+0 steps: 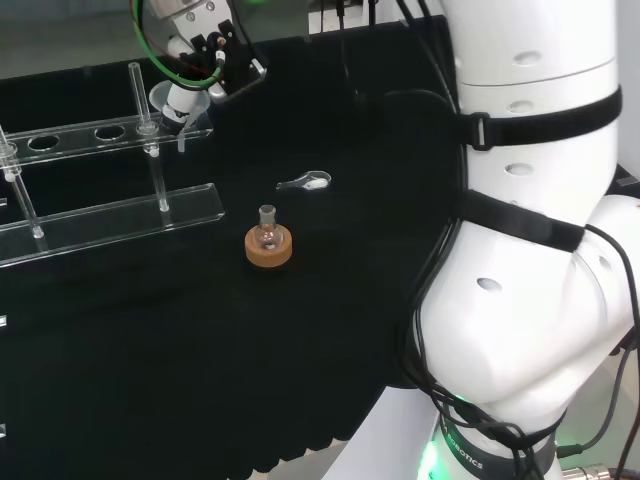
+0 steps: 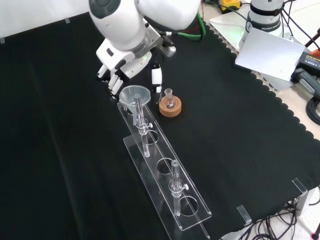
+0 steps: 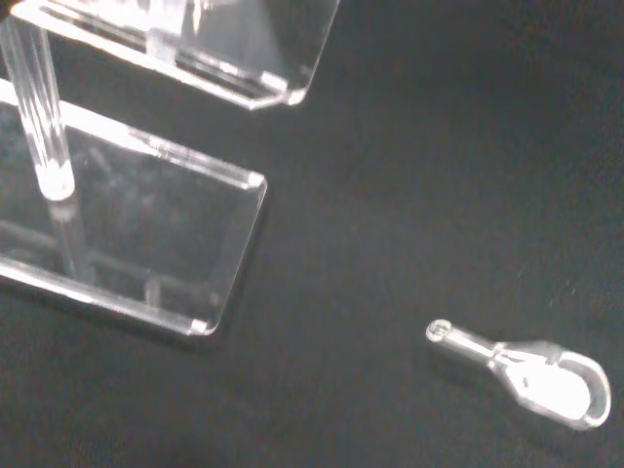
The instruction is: Pick up the funnel from the transparent funnel stand.
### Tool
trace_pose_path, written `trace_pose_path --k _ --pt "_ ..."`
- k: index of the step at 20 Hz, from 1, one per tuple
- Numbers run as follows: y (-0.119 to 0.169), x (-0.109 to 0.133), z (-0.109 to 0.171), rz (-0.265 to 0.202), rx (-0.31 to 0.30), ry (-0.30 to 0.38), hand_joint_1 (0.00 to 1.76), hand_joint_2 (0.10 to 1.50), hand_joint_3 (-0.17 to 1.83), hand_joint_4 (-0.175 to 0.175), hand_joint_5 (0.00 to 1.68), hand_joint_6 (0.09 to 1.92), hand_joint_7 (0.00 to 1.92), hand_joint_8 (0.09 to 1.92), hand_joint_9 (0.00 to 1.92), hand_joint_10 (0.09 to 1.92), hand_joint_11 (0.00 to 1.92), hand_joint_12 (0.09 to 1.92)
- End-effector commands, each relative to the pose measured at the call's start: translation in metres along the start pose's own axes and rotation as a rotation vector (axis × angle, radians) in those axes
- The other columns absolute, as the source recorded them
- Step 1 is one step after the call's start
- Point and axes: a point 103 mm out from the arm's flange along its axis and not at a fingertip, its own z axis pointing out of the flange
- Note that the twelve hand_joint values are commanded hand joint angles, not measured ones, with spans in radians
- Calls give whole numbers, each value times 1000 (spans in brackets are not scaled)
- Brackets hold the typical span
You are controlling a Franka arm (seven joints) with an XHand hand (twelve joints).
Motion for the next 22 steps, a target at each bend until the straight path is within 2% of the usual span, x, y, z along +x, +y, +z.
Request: trace_pose_path --k 1,12,22 --pt "-13 3 -31 13 -102 -54 738 768 496 -32 848 751 924 711 1156 464 376 1421" --pt "-63 -4 -87 49 2 -133 733 736 572 -36 784 806 893 727 1148 452 415 1396" --pt "-113 -3 -98 109 14 -128 725 726 600 -46 735 832 867 745 1135 468 546 1304"
